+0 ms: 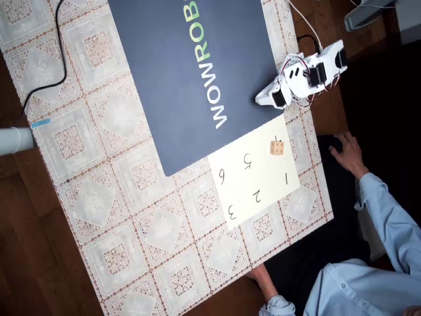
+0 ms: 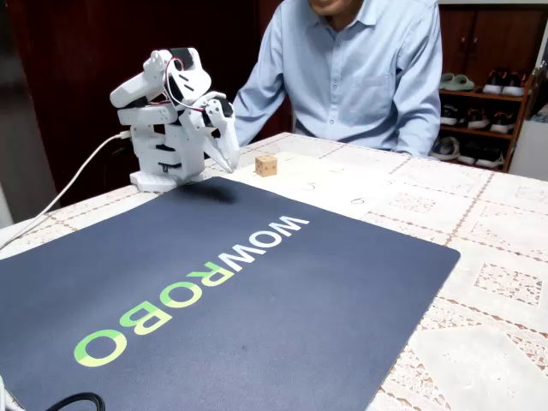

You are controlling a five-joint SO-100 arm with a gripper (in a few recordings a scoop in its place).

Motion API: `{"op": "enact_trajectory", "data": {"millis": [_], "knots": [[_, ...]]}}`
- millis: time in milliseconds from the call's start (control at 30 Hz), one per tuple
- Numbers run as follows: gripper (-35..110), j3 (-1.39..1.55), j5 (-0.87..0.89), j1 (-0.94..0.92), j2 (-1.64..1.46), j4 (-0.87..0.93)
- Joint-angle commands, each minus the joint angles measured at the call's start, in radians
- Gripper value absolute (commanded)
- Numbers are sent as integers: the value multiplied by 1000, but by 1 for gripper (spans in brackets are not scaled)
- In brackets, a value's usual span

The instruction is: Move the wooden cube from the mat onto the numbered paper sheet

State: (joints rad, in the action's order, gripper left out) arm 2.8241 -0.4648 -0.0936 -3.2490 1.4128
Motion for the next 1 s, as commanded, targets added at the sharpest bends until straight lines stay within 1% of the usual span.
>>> {"op": "enact_trajectory", "data": {"millis": [0, 133, 967], "knots": [[0, 52, 66, -40, -6, 37], [0, 54, 118, -64, -6, 35], [0, 57, 101, -69, -6, 35]]}}
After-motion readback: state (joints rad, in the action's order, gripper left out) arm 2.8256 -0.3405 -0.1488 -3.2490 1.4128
